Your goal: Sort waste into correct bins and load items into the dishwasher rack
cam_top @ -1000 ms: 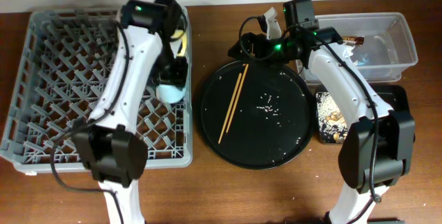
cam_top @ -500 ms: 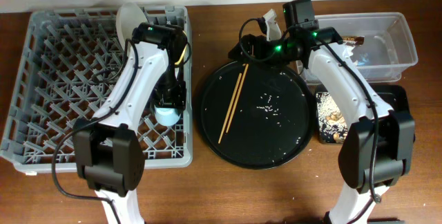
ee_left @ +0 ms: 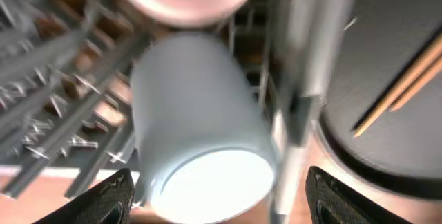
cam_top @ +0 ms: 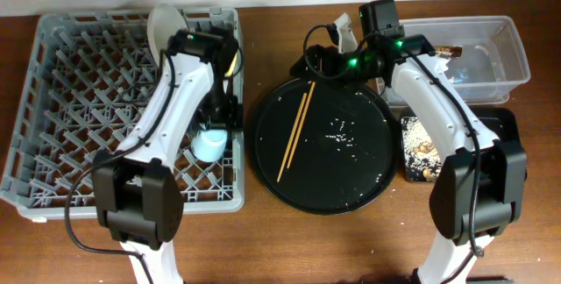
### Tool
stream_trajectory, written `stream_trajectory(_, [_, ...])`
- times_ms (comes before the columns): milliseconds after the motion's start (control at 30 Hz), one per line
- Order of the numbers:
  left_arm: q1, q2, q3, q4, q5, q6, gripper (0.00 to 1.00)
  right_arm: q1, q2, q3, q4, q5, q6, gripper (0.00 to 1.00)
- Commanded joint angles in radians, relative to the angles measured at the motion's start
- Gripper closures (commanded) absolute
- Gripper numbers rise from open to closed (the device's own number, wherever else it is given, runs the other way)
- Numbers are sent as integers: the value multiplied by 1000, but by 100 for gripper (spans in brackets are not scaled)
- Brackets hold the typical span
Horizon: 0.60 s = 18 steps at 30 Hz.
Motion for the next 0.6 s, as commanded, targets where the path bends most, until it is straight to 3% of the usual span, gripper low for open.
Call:
stream_trajectory(0, [0,-32,200,1,0,-7,20,7,-26,7,-63,101,-15,5])
stream_trajectory(100, [0,-38,347,51,17,-11,19,23,-26,7,-161,275,-4,16])
stream_trajectory(200, [0,-37,371,144,38,-22,19,68,-26,7,-204,464,55,24])
stream_trajectory(333, [0,-35,372,228,53,-40,18,180,-8,7,-200,667,134,27])
stream_trajectory(567, [68,-75,398,240,39,-40,18,238,95,7,-174,724,200,31])
